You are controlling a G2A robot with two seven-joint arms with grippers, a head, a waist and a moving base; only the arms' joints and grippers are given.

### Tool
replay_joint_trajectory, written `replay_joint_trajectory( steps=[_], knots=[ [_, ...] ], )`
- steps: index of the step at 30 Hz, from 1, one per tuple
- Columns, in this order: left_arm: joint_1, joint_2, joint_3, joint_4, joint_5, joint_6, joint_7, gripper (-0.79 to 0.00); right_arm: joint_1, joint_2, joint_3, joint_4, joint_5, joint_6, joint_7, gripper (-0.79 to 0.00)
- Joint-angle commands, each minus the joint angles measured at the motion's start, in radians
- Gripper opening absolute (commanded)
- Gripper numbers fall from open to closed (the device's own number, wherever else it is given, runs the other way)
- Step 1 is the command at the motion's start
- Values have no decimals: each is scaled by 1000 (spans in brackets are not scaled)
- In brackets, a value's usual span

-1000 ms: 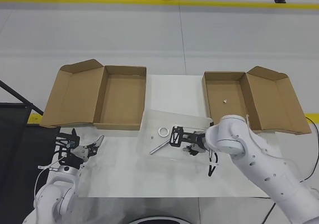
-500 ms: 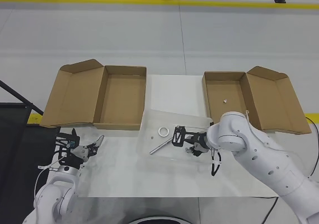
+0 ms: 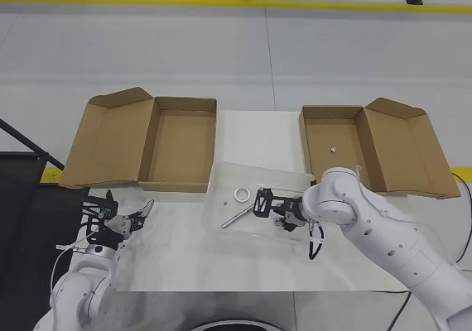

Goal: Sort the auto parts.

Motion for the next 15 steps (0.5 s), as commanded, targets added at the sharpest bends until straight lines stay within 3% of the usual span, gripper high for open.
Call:
replay_joint_trajectory(
  steps=[1, 4, 6, 8, 15],
  knots=[
    [0, 0, 0, 0, 0, 0, 0, 0, 3, -4, -6, 9, 3, -7, 1, -560],
    [0, 0, 0, 0, 0, 0, 0, 0, 9, -11, -15, 19, 5, -12, -2, -597],
    [0, 0, 0, 0, 0, 0, 0, 0, 14, -15, -19, 25, 5, -15, -2, -665],
    [0, 0, 0, 0, 0, 0, 0, 0, 18, -19, -20, 31, 6, -14, -8, -785],
    [0, 0, 0, 0, 0, 0, 0, 0, 19, -17, 16, 24, -12, 9, -79, -785]
  ],
)
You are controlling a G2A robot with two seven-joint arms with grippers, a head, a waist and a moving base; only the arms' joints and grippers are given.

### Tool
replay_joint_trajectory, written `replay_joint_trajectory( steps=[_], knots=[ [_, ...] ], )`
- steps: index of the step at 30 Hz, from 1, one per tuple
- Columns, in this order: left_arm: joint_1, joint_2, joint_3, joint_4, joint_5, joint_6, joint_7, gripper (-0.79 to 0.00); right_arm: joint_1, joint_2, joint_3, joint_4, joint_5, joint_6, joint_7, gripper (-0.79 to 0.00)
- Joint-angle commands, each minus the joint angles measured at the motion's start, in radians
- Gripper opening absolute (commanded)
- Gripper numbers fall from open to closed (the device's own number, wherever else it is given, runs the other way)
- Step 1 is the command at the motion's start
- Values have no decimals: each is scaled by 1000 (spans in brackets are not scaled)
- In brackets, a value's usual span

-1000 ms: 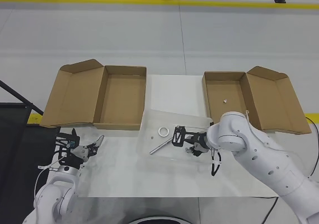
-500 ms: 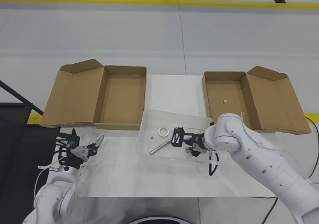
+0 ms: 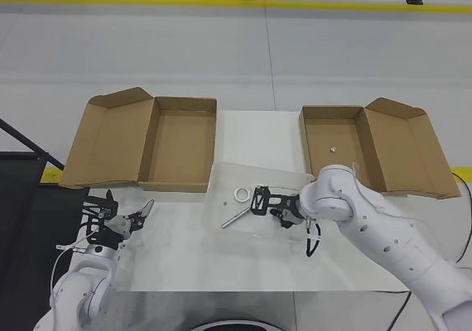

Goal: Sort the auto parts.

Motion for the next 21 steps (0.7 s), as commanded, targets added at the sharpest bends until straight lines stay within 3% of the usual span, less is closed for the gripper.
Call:
replay_joint_trajectory(
  steps=[1, 8, 13, 21],
  knots=[
    [0, 0, 0, 0, 0, 0, 0, 0, -9, 7, 32, -12, -15, 21, -64, -785],
    [0, 0, 0, 0, 0, 0, 0, 0, -113, 59, 196, -80, -49, 6, -312, -785],
    [0, 0, 0, 0, 0, 0, 0, 0, -235, 102, 353, -135, -82, -17, -548, -785],
    [0, 0, 0, 0, 0, 0, 0, 0, -423, 151, 588, -218, -91, -53, -822, -785]
  ],
)
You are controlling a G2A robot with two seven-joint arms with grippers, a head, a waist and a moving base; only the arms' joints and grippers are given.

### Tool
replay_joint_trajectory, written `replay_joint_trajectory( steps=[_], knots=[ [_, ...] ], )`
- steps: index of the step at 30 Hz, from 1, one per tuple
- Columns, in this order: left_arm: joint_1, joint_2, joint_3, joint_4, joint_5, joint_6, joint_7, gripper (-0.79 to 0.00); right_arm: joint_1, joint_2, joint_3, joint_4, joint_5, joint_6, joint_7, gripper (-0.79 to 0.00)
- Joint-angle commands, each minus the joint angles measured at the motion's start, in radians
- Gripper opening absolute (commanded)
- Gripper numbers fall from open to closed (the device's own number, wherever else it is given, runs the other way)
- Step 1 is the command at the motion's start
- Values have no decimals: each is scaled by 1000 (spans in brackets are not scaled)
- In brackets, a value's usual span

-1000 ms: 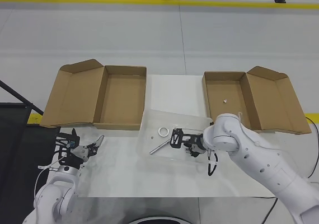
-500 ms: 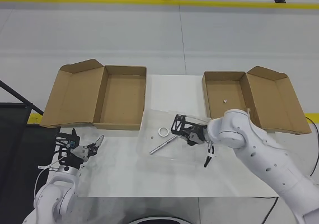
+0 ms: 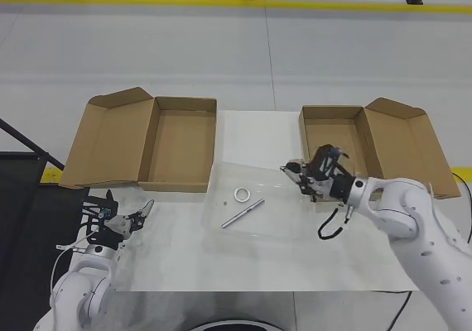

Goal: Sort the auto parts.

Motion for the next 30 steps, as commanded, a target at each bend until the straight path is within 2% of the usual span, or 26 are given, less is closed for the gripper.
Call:
replay_joint_trajectory(
  steps=[1, 8, 20, 23, 30],
  knots=[
    [0, 0, 0, 0, 0, 0, 0, 0, -42, 8, 54, -9, 3, -8, -61, -785],
    [0, 0, 0, 0, 0, 0, 0, 0, -126, 21, 155, -30, 10, -48, -159, -785],
    [0, 0, 0, 0, 0, 0, 0, 0, -151, 19, 189, -6, -6, -91, -214, -785],
    [0, 0, 0, 0, 0, 0, 0, 0, -153, 19, 193, -6, -30, -7, -126, -785],
    [0, 0, 0, 0, 0, 0, 0, 0, -83, 9, 147, -19, -71, 297, 246, -785]
  ],
)
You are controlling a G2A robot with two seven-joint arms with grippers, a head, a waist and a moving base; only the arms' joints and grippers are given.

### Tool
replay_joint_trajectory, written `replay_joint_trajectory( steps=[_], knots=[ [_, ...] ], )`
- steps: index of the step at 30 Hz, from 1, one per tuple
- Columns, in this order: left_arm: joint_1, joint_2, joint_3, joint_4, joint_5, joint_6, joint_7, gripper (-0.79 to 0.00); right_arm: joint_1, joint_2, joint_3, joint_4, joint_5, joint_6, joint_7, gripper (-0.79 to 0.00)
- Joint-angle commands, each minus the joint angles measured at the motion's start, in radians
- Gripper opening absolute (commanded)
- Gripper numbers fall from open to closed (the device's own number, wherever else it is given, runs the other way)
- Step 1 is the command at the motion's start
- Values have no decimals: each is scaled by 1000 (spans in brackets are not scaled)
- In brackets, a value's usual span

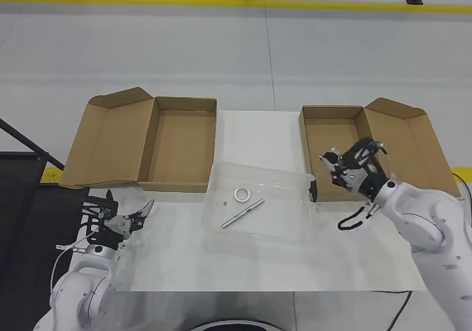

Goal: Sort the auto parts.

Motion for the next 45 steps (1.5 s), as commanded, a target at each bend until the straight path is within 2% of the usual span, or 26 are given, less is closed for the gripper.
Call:
replay_joint_trajectory(
  steps=[1, 7, 12, 21, 29, 45],
  knots=[
    [0, 0, 0, 0, 0, 0, 0, 0, 34, -5, -24, 5, -18, 85, 122, -785],
    [0, 0, 0, 0, 0, 0, 0, 0, 193, -30, -130, 115, -93, 215, 390, -785],
    [0, 0, 0, 0, 0, 0, 0, 0, 320, -64, -235, 243, -109, 246, 474, -785],
    [0, 0, 0, 0, 0, 0, 0, 0, 453, -116, -342, 437, -97, 237, 476, -785],
    [0, 0, 0, 0, 0, 0, 0, 0, 518, -149, -410, 501, -131, 253, 545, -785],
    [0, 0, 0, 0, 0, 0, 0, 0, 572, -193, -456, 590, -133, 245, 555, -785]
  ],
)
